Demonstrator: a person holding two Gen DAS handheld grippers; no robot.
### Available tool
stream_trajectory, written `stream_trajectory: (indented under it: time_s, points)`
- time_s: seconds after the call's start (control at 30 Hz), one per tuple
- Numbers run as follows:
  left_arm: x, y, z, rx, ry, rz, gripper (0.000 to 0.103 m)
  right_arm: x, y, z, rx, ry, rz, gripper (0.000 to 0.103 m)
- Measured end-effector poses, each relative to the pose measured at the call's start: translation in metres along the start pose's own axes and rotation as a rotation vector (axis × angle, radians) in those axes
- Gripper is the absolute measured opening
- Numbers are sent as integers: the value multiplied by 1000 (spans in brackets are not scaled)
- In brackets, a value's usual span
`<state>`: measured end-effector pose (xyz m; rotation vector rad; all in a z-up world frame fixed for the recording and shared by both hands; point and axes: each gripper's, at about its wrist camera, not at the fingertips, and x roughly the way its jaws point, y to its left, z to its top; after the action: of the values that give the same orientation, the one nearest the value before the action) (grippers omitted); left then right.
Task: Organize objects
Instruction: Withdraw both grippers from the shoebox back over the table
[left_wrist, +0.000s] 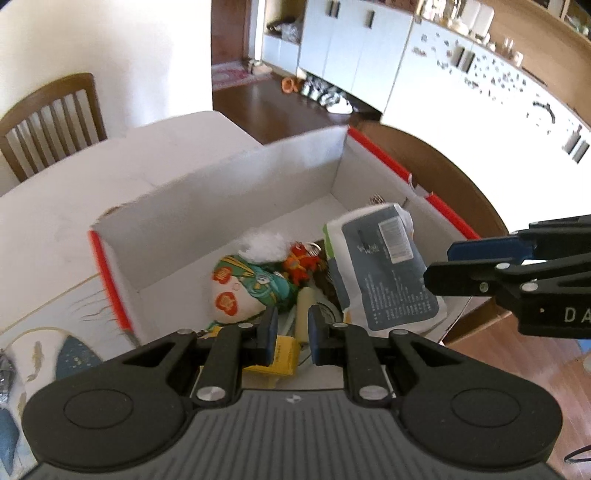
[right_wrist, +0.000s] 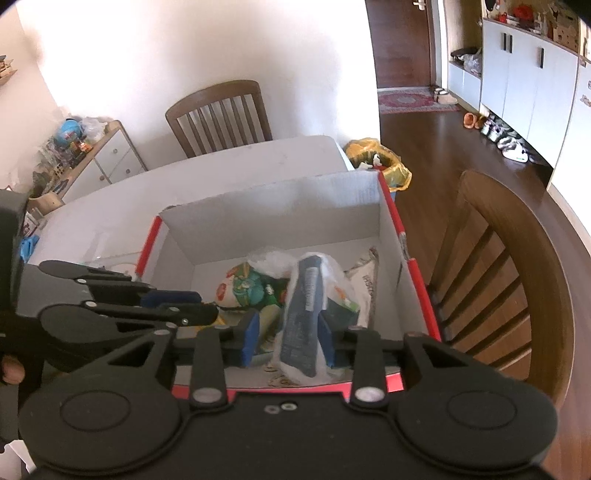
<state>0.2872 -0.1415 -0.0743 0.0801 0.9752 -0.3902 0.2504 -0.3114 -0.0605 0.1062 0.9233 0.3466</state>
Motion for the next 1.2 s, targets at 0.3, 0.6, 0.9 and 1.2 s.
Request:
stream_trajectory:
  time_s: [0.3, 0.6, 0.9, 1.2]
  points:
    - [-43, 22, -12, -43, -94, 14, 65, -10, 25, -3, -20, -32, 23, 59]
    - [-81, 49, -30, -67, -147, 23, 74, -18, 59, -7, -34, -78, 32, 84]
    - [-110, 86, -53, -99, -171, 48, 83, -19, 103, -13, -48, -131, 46, 102]
    - [-134, 139, -78, -161, -192, 78, 86, -3, 156, -15, -77, -106, 74, 102]
